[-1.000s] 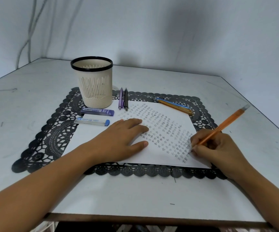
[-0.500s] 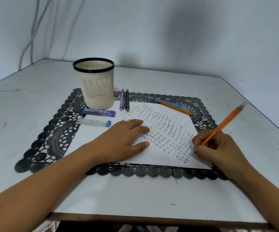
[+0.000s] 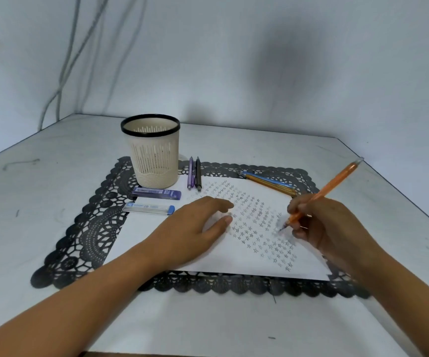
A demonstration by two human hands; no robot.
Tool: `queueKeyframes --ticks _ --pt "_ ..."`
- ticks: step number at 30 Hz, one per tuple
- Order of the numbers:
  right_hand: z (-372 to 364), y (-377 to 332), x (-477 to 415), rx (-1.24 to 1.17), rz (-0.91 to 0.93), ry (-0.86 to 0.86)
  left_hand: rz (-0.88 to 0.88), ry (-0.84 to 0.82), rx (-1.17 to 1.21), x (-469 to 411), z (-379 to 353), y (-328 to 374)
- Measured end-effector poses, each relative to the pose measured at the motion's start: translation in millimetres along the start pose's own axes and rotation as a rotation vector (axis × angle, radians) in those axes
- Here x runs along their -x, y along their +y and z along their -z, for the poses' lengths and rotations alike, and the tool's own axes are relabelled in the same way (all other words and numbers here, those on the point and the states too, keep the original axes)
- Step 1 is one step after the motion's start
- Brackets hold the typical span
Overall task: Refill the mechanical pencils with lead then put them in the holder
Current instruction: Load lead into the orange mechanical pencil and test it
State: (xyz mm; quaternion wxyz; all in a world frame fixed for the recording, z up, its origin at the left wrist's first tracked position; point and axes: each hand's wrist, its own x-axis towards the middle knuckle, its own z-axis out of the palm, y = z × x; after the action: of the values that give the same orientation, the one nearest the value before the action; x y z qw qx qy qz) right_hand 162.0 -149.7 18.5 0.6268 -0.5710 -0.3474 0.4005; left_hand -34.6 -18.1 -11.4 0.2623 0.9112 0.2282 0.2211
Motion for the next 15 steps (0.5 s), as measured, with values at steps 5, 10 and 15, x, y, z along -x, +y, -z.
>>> queueKeyframes --ticks 5,10,15 --pt "-47.4 -1.5 -16.7 0.159 0.071 -0.109 0.012 0.062 0.144 -0.9 2.5 4.9" --pt "-78.5 -1.4 -40.6 0.177 0.061 -0.124 0.058 0.110 0.158 -2.6 5.3 2.3" --pt "-87.6 -6.9 -59.7 -0.290 -0.046 0.037 0.077 0.130 0.081 -3.8 6.0 -0.4"
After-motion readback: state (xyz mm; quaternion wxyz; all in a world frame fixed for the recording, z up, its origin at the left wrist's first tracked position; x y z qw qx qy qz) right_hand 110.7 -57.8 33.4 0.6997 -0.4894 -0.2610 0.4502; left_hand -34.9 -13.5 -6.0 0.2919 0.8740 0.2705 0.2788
